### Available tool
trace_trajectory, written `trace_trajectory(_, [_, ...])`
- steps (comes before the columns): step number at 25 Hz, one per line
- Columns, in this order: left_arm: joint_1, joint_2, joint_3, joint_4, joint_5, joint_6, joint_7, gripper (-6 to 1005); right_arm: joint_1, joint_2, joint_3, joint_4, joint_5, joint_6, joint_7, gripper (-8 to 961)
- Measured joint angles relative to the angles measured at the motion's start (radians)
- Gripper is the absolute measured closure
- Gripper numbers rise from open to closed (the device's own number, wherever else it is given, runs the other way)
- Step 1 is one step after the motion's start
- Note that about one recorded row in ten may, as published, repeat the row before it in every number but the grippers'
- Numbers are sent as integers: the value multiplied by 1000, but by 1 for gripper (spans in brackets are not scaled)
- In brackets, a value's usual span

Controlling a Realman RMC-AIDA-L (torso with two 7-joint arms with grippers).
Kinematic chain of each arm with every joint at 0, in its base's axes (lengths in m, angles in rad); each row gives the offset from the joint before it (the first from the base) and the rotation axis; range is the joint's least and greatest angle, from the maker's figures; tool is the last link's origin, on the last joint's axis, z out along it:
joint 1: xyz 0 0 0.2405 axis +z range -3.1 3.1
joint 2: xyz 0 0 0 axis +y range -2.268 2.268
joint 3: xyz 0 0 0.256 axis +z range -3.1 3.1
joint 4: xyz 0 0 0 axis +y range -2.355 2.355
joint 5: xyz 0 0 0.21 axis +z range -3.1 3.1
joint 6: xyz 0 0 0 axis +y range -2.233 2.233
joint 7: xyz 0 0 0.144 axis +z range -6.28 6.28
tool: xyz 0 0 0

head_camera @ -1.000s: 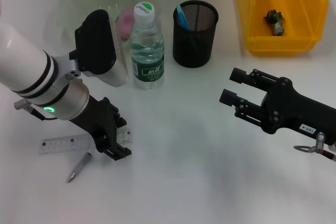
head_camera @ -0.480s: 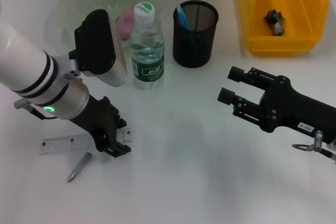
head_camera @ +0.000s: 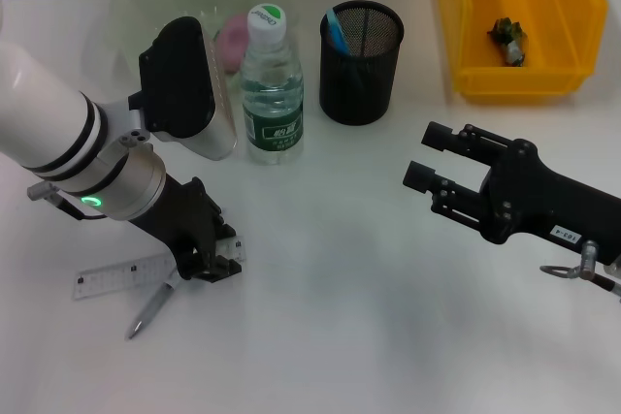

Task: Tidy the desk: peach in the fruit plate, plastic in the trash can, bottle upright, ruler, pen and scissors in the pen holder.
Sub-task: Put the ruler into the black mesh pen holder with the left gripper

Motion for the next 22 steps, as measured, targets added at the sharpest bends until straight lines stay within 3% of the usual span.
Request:
trace_trajectory(6, [1, 0, 0, 5, -2, -1, 1, 598, 0, 1, 0, 3, 3, 1, 0, 350])
trace_trajectory(15, [24, 2, -10, 58, -10, 3, -4, 600, -1, 2, 10, 5, 5, 1, -3, 350])
trace_trajectory(22, [110, 8, -66, 231, -77, 24, -1, 600, -13, 2, 14, 8, 8, 6, -13, 349])
